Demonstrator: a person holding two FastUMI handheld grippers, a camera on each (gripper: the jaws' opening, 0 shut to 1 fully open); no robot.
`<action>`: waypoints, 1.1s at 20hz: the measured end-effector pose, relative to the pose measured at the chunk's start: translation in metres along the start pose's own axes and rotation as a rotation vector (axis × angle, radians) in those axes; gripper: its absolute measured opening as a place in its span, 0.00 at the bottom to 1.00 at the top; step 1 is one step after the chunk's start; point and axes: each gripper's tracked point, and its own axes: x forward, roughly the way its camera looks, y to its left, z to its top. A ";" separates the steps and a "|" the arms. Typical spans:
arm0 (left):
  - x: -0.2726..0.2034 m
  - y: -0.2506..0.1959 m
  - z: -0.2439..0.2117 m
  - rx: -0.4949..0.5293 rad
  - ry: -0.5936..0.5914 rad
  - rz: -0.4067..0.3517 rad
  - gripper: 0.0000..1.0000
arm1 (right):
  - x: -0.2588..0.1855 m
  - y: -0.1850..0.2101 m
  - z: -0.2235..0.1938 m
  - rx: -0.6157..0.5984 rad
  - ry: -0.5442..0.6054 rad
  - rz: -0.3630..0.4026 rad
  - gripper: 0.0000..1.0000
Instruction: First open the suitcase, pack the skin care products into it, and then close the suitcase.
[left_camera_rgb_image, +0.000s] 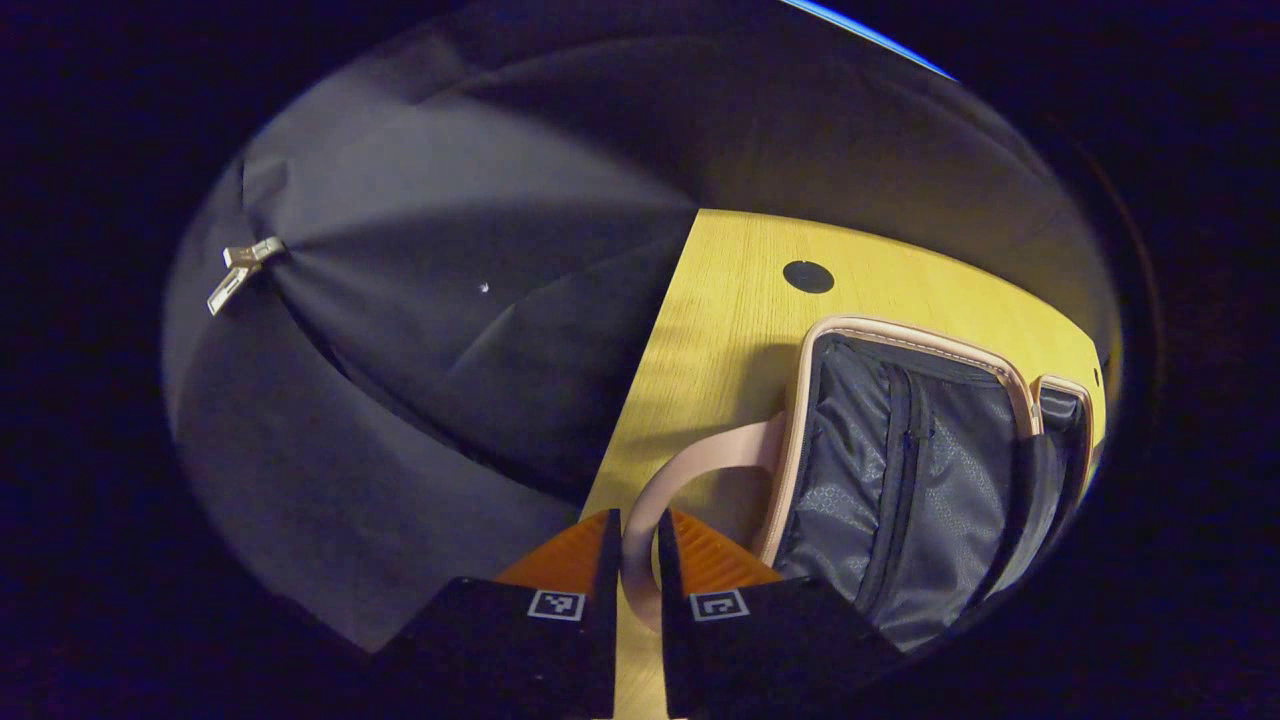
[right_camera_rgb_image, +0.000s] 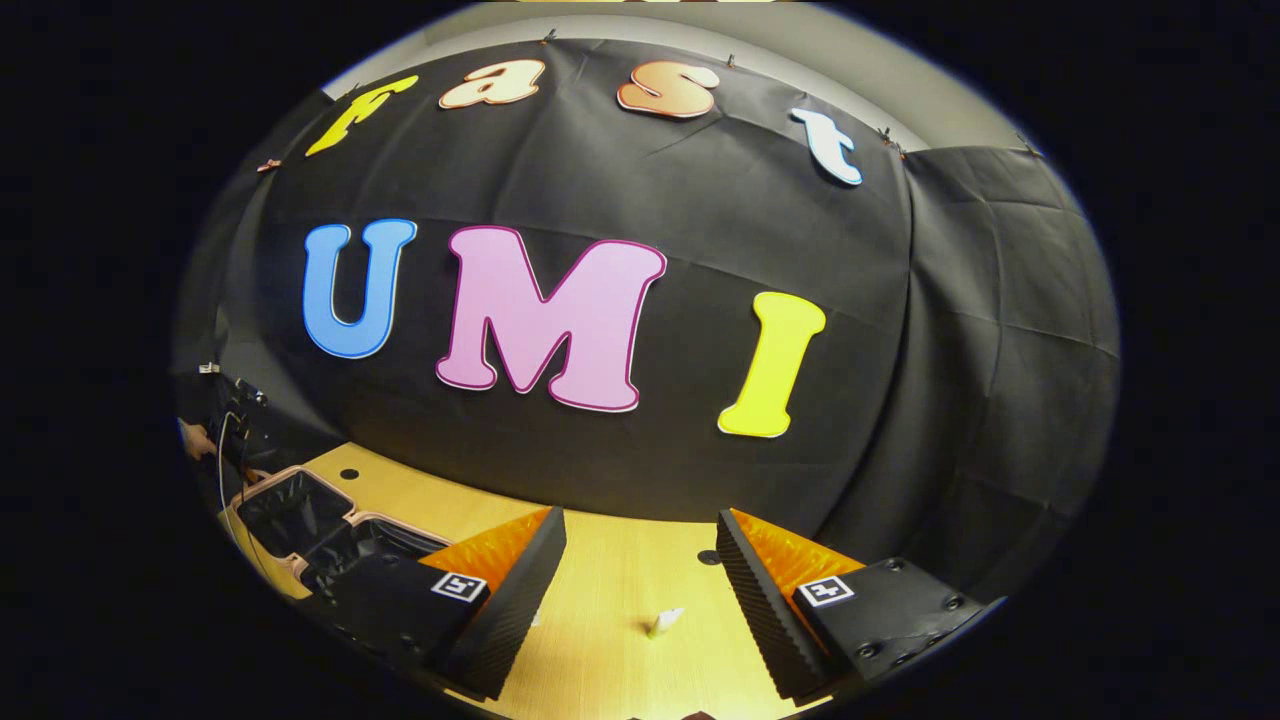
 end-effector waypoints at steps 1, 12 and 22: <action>-0.002 0.003 0.006 0.001 -0.024 -0.003 0.29 | 0.001 0.000 -0.002 0.011 0.006 -0.004 0.96; -0.282 -0.175 0.109 0.061 -0.722 -0.435 0.96 | 0.014 -0.025 0.001 0.004 -0.110 -0.043 0.96; -0.354 -0.502 -0.038 0.322 -0.525 -0.824 0.96 | 0.016 -0.045 -0.033 0.018 -0.089 0.031 0.96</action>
